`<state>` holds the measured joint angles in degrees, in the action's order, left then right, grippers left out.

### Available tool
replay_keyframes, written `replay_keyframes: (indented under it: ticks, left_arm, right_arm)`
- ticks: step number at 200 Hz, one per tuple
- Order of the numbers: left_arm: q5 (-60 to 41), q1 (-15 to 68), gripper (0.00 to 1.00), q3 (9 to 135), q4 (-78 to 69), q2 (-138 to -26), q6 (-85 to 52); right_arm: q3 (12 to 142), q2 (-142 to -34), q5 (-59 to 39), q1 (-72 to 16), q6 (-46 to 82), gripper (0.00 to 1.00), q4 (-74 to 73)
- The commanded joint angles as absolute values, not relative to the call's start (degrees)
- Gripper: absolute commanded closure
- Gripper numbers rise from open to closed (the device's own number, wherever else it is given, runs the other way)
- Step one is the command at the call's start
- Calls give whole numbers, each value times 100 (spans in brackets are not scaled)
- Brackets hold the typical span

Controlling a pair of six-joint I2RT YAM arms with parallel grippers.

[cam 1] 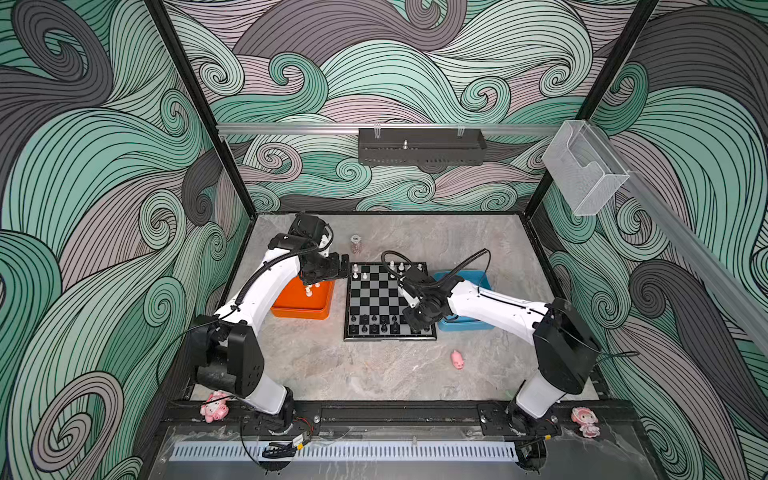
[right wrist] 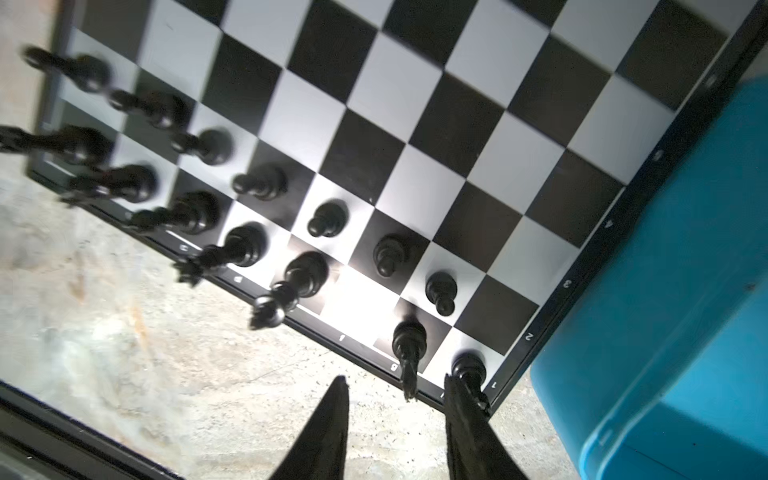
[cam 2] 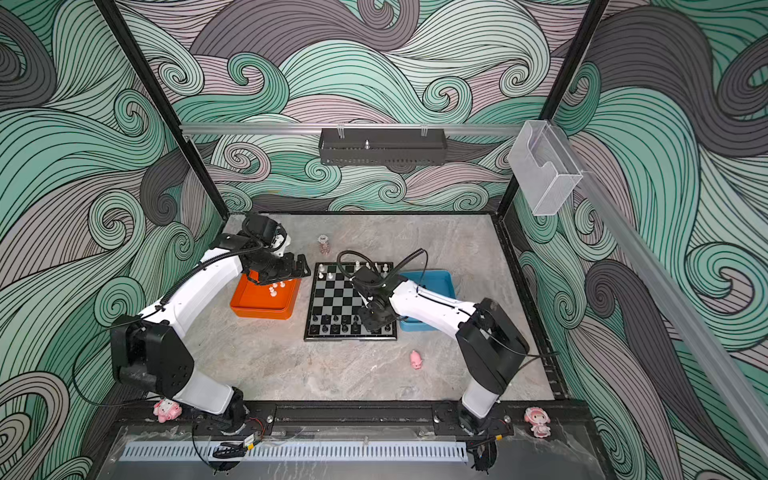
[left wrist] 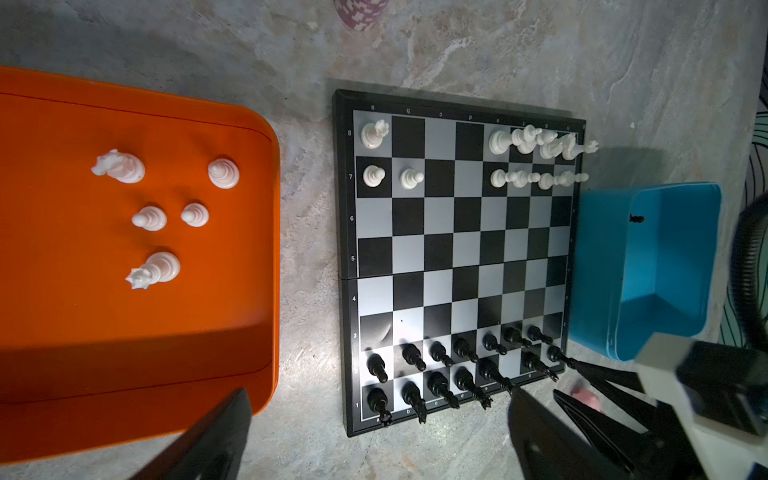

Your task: Set up the chess pieces on the board

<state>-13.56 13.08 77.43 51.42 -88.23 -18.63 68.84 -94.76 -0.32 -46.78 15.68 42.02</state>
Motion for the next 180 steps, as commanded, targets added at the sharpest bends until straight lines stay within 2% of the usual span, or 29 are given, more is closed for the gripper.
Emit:
replay_keyframes:
  ticks: [1, 40, 98, 137, 180]
  left_arm:
    - [-1427, 1264, 1, 7866, 5210, -8706, -1868]
    - [-1424, 1264, 1, 7971, 5260, -8723, -1795]
    - [-1590, 1283, 1, 8217, 5170, -8856, -1796]
    - [-1292, 1631, 1, 8566, 5254, -9098, -1741]
    - [-1220, 2205, 1, 9015, 5291, -9562, -1610]
  right_arm:
    - [7144, -9135, -194, -4485, 1626, 58, 4382]
    - [7277, -8708, -504, -3718, 1473, 49, 4409]
    - [7214, -8553, -868, -2206, 932, 28, 4525]
    - [7112, -8855, -910, -1454, 630, 27, 4550]
    - [7170, -9426, -522, -1201, 422, 30, 4513]
